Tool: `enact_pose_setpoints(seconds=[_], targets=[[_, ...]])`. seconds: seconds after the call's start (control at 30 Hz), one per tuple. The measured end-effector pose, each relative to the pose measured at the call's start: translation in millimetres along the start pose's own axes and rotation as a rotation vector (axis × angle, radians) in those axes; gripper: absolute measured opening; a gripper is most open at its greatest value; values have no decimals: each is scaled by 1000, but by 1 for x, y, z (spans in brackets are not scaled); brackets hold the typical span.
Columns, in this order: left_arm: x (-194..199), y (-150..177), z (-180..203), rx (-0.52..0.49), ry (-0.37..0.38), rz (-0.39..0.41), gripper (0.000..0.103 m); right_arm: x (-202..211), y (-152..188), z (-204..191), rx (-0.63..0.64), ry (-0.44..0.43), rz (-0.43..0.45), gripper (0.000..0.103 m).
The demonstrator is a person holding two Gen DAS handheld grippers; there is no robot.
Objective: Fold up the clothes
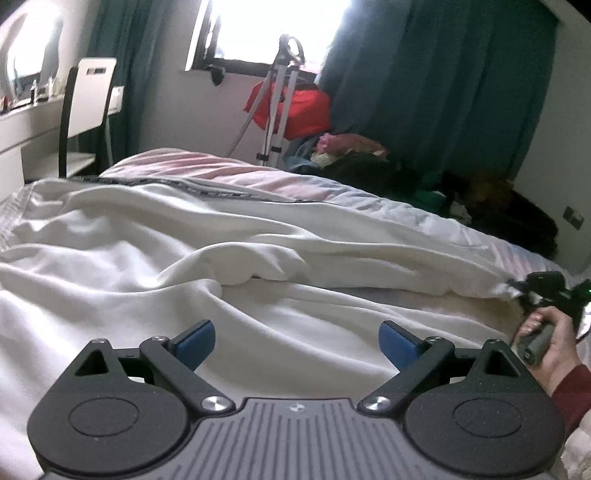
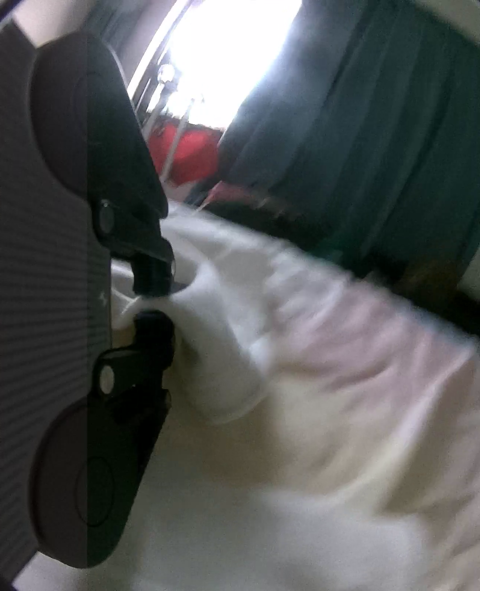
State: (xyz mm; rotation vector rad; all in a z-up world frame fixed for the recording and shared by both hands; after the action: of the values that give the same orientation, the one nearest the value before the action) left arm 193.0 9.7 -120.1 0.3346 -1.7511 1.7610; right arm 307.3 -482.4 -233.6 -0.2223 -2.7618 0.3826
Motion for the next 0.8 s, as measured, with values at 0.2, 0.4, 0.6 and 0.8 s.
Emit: enact_pose_setpoints(seconds=[0.2, 0.4, 0.6, 0.8], targets=[[0, -2, -6, 50, 17, -5, 96, 17, -21, -17, 106, 15, 78, 7], [9, -7, -2, 26, 12, 23, 96, 36, -52, -8, 133, 76, 173, 7], [13, -10, 1, -2, 14, 39, 97, 61, -61, -1, 235, 163, 238, 7], [11, -11, 5, -45, 10, 44, 97, 54, -42, 39, 361, 350, 110, 8]])
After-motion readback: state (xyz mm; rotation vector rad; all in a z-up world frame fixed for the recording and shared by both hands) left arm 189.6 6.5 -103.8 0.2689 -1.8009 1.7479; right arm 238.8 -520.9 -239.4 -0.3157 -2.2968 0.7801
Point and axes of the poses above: each gripper's, at about its wrist camera, not at the fingertips, and x roughly against the way its jaws point, z to its right, y to its underside, the point moved 8 cm from there along -x, roughly the way its jaws point, and after that the axes turned 10 degrees about -x, right-handed, at the moved point
